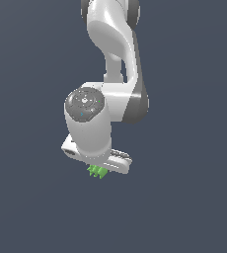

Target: Pick up the object and move it to a goal position.

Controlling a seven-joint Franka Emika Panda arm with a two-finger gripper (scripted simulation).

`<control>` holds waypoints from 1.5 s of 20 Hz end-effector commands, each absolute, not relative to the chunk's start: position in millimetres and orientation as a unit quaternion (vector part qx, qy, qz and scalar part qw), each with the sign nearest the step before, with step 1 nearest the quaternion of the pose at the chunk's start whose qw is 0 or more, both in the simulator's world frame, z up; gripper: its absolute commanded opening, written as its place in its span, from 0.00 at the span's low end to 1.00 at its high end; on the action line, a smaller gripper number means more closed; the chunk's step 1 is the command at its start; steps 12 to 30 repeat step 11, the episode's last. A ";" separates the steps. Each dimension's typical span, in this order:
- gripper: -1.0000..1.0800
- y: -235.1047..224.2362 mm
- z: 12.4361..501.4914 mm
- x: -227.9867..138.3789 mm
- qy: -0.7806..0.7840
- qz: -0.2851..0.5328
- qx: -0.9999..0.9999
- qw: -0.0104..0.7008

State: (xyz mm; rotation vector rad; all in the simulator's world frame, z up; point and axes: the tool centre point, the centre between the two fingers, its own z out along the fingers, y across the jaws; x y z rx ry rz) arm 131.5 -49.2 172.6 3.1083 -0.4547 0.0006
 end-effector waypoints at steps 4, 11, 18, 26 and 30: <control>0.00 -48.4 179.8 140.6 -0.145 0.000 0.989 0.000; 0.00 -48.2 182.2 144.3 -0.145 0.000 0.989 0.000; 0.00 -48.2 182.2 144.3 -0.145 0.000 0.989 0.000; 0.00 -48.2 182.2 144.3 -0.145 0.000 0.989 0.000; 0.00 -48.2 182.2 144.3 -0.145 0.000 0.989 0.000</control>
